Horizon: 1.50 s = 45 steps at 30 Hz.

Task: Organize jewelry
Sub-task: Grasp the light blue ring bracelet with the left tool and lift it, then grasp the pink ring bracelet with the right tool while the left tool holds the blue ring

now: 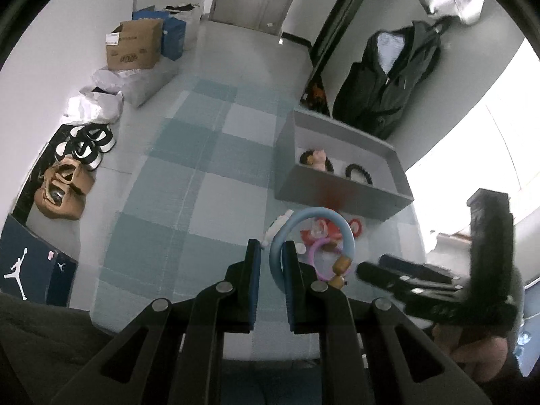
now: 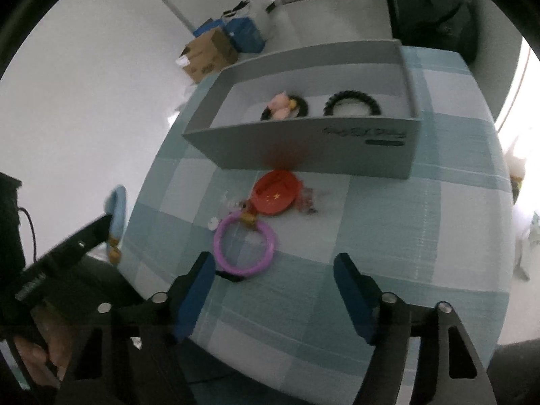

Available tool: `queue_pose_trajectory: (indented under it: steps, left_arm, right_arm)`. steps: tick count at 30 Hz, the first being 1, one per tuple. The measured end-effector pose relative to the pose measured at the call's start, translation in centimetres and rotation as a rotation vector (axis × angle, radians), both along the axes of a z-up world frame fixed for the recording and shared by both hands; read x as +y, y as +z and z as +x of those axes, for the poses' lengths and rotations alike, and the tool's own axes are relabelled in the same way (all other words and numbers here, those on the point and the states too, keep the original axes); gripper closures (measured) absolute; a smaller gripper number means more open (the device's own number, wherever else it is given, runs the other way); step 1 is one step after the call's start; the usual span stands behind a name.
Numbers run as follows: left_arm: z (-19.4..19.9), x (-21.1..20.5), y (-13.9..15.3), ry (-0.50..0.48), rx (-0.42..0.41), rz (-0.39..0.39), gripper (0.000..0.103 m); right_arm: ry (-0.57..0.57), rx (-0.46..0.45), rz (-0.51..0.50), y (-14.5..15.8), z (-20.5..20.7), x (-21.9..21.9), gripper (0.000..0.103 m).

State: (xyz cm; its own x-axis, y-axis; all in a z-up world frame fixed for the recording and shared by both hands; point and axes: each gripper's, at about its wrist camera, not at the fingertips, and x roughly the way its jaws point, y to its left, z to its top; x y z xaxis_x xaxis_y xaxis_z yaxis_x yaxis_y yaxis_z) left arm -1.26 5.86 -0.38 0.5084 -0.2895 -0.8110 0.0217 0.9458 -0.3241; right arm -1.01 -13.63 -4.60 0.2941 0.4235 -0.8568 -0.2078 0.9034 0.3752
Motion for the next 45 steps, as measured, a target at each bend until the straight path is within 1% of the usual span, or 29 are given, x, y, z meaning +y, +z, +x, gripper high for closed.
queue_pose_trajectory:
  steps: [3,6,9,12,13,14,19,20,21,23,25,28,33,36,41,45]
  left_arm:
    - [0.2,0.5,0.0,0.005,-0.002,-0.019,0.094]
    - [0.3,1.1,0.0,0.016,0.000,-0.033,0.094]
    - [0.4,1.6,-0.1,0.026,0.001,-0.046,0.094]
    - [0.5,2.0,-0.1,0.031,0.003,-0.054,0.094]
    - [0.5,2.1,-0.2,0.034,0.006,-0.058,0.094]
    - [0.5,2.2,-0.2,0.033,0.009,-0.060,0.094]
    - [0.6,2.6,-0.4,0.043,0.014,-0.068,0.094]
    - [0.6,2.6,-0.4,0.042,0.014,-0.067,0.094]
    - [0.6,2.6,-0.4,0.041,0.014,-0.067,0.094]
    - [0.6,2.6,-0.4,0.040,0.014,-0.066,0.094]
    - [0.6,2.6,-0.4,0.037,0.014,-0.062,0.094]
    - [0.5,2.6,-0.4,0.035,0.014,-0.058,0.094]
    - [0.5,2.4,-0.4,0.034,0.014,-0.044,0.094]
    - [0.5,2.3,-0.4,0.034,0.014,-0.040,0.094]
    - [0.5,2.2,-0.4,0.032,0.014,-0.034,0.094]
    - [0.4,2.2,-0.4,0.033,0.014,-0.028,0.094]
  right_arm:
    - [0.031,0.008,-0.018,-0.5,0.1,1.0,0.045]
    - [0.049,0.009,-0.037,-0.9,0.2,1.9,0.048]
    - [0.059,0.013,-0.051,-1.2,0.4,2.4,0.057]
    - [0.062,-0.003,-0.077,-1.2,0.5,2.7,0.060]
    - [0.063,-0.010,-0.089,-1.2,0.5,2.9,0.064]
    - [0.066,-0.016,-0.106,-1.2,0.5,3.1,0.065]
    - [0.094,-0.058,-0.201,-1.3,0.5,4.1,0.084]
    - [0.103,-0.071,-0.230,-1.3,0.3,4.3,0.086]
    - [0.117,-0.088,-0.272,-1.2,0.1,4.5,0.090]
    - [0.140,-0.113,-0.322,-1.3,-0.1,5.2,0.092]
    - [0.163,-0.131,-0.350,-1.3,-0.4,5.6,0.096]
    - [0.186,-0.146,-0.370,-1.5,-0.7,6.1,0.098]
    - [0.198,-0.159,-0.352,-1.2,-0.9,6.2,0.098]
    - [0.182,-0.163,-0.329,-0.9,-0.9,6.0,0.098]
    - [0.141,-0.143,-0.271,-0.4,-1.0,5.5,0.098]
    - [0.115,-0.141,-0.222,0.2,-0.3,5.2,0.098]
